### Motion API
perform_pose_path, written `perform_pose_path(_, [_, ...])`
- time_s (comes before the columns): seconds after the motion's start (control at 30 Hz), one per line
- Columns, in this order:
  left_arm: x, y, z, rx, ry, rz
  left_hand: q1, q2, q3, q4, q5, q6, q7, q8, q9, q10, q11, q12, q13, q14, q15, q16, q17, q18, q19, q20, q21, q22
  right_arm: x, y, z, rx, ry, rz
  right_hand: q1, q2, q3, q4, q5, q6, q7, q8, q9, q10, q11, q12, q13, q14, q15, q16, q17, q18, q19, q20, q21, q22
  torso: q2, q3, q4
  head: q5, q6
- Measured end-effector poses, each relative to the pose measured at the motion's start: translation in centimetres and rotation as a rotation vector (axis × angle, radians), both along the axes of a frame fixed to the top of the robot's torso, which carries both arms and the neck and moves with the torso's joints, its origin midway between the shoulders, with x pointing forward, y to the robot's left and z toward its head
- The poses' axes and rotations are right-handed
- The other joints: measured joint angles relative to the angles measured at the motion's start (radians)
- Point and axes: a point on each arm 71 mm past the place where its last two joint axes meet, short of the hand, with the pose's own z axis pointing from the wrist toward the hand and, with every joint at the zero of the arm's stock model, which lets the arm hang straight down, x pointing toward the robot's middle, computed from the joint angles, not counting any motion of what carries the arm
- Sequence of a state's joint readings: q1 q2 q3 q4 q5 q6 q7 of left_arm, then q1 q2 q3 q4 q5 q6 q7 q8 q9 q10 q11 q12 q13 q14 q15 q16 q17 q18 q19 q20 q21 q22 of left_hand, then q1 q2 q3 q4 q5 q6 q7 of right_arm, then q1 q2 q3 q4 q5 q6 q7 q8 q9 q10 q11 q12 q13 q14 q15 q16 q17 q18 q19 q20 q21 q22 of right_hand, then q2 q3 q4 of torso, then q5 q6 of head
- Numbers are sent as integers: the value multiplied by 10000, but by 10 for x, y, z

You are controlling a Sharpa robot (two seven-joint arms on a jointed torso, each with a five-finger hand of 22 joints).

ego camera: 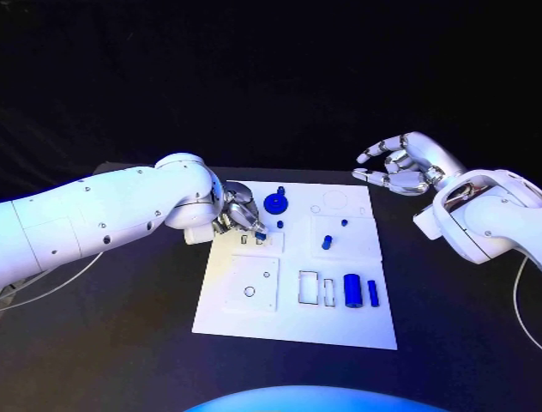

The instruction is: Assemble the parts on the task board

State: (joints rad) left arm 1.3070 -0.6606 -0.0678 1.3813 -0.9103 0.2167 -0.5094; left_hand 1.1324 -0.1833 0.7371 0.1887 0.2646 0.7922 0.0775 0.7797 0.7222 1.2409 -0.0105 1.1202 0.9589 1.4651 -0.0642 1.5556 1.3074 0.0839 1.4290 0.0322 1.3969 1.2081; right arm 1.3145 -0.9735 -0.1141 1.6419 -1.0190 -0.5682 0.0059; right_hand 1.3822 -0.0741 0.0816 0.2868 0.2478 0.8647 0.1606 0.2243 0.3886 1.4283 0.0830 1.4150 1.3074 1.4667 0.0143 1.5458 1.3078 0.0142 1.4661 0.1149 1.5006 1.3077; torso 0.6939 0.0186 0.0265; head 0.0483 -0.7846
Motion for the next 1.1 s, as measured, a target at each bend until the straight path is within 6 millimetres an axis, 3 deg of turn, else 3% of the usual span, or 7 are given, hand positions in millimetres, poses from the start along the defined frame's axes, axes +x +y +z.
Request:
perform_pose_path(0.2, [-1,0,-5,188,-369,48,-170,-90,57,55,375,35,-34,98,30,106,-37,153,159,36,-36,0,0,0,39,-39,0,-9,0,-1,0,-24,-2,-29,0,0,0,0,0,0,0,0,0,0,0,0,0,0,0,0,-1,0,0,0,0,-1,3,0,-7,0,5])
perform_pose_path(0.23, [-1,0,-6,242,-445,44,-175,-95,57,55,431,35,-34,99,380,109,-40,183,194,11,-61,0,-1,0,39,-39,0,-9,0,-1,0,-29,-3,-34,0,0,0,0,0,0,0,0,1,0,0,0,0,0,0,0,-1,0,0,0,0,-1,5,-1,-12,0,7])
perform_pose_path(0.27, [-1,-1,-6,286,-497,36,-224,-143,58,54,495,36,-34,157,380,136,-57,189,220,0,-72,0,-1,-1,39,-39,0,-9,0,-1,0,-32,-2,-38,0,0,0,0,0,0,0,0,1,0,0,0,0,0,0,0,-1,0,0,0,0,-1,8,-1,-15,4,7])
perform_pose_path(1.1, [1,-8,-13,1210,-1071,-494,-448,-212,169,-56,690,90,-84,214,887,283,-72,386,399,0,-71,0,-1,0,75,-74,0,43,0,0,-1,-103,-18,-62,0,0,0,0,-1,0,0,-1,1,0,0,0,0,0,0,-38,-3,0,0,0,0,-3,22,1,-39,78,-35])
